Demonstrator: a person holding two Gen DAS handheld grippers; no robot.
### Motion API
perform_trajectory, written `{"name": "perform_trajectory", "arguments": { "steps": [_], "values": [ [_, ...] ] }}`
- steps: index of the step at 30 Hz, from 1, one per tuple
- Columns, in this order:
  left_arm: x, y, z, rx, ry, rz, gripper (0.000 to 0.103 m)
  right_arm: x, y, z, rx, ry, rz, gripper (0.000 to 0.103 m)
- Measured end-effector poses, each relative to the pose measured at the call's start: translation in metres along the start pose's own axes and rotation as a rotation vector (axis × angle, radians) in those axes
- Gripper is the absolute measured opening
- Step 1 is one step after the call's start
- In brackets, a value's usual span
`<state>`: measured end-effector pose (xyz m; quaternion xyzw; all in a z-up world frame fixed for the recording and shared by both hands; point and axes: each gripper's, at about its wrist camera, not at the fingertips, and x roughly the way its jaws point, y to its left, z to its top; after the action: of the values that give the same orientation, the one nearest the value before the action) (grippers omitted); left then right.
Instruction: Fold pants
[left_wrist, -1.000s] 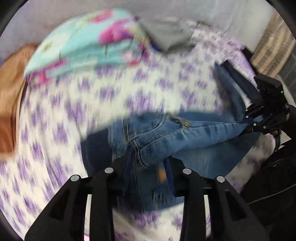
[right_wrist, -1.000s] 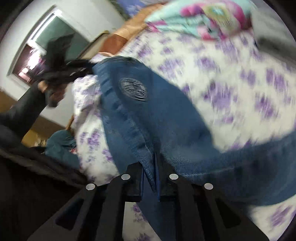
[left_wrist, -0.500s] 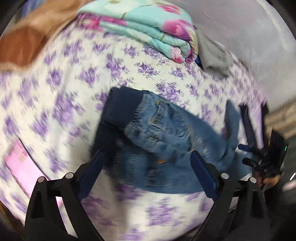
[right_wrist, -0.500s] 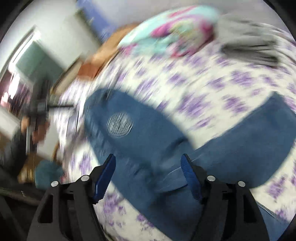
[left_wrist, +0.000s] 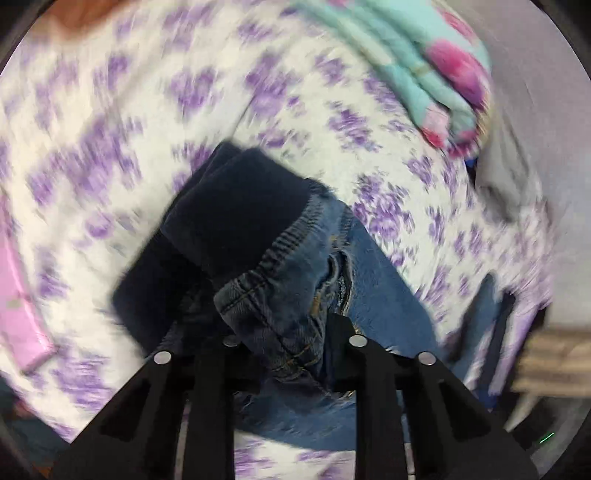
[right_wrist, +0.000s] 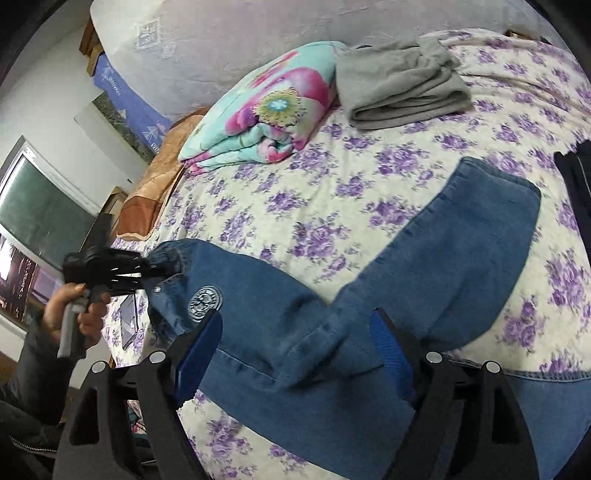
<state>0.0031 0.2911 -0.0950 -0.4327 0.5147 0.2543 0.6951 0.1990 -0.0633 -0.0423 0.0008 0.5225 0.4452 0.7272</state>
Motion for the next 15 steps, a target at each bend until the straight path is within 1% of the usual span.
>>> {"name": "perform_trajectory", "arguments": {
  "steps": [1, 3, 5, 6, 7, 8, 9, 10, 11, 12, 14, 15],
  "values": [
    [-0.011, -0.005, -0.006, 0.031, -0.019, 0.017, 0.019, -0.001, -0.001, 0.001, 0.000, -0.003, -0.004, 0.083],
    [-0.041, -0.005, -0.025, 0.079, -0.044, 0.016, 0.020, -0.002, -0.003, 0.004, -0.004, -0.011, -0.005, 0.083],
    [-0.052, 0.009, -0.037, 0.066, -0.036, 0.026, 0.021, -0.002, -0.005, 0.009, 0.000, -0.025, -0.005, 0.083],
    [-0.052, 0.016, -0.042, 0.060, -0.028, 0.043, 0.024, 0.000, -0.007, 0.012, 0.001, -0.028, -0.029, 0.085],
    [-0.048, 0.023, -0.047, 0.062, -0.018, 0.074, 0.030, 0.004, -0.011, 0.015, 0.007, -0.024, -0.072, 0.087],
    [-0.038, 0.030, -0.051, 0.072, -0.008, 0.123, 0.036, 0.008, -0.015, 0.018, 0.022, -0.019, -0.123, 0.089],
    [-0.020, 0.036, -0.056, 0.090, 0.000, 0.237, 0.058, 0.016, -0.023, 0.023, 0.055, -0.010, -0.183, 0.089],
    [-0.009, 0.040, -0.058, 0.094, 0.004, 0.318, 0.067, 0.023, -0.030, 0.027, 0.082, 0.004, -0.218, 0.089],
    [0.000, 0.041, -0.062, 0.092, 0.011, 0.347, 0.067, 0.033, -0.037, 0.036, 0.116, 0.025, -0.267, 0.089],
    [0.003, 0.040, -0.065, 0.083, 0.018, 0.333, 0.067, 0.039, -0.042, 0.042, 0.129, 0.037, -0.307, 0.089],
    [-0.004, 0.033, -0.066, 0.080, 0.003, 0.328, 0.067, 0.054, -0.047, 0.059, 0.147, 0.050, -0.388, 0.089],
    [-0.012, 0.027, -0.064, 0.098, -0.020, 0.342, 0.070, 0.065, -0.050, 0.072, 0.149, 0.052, -0.444, 0.090]
  ]
}}
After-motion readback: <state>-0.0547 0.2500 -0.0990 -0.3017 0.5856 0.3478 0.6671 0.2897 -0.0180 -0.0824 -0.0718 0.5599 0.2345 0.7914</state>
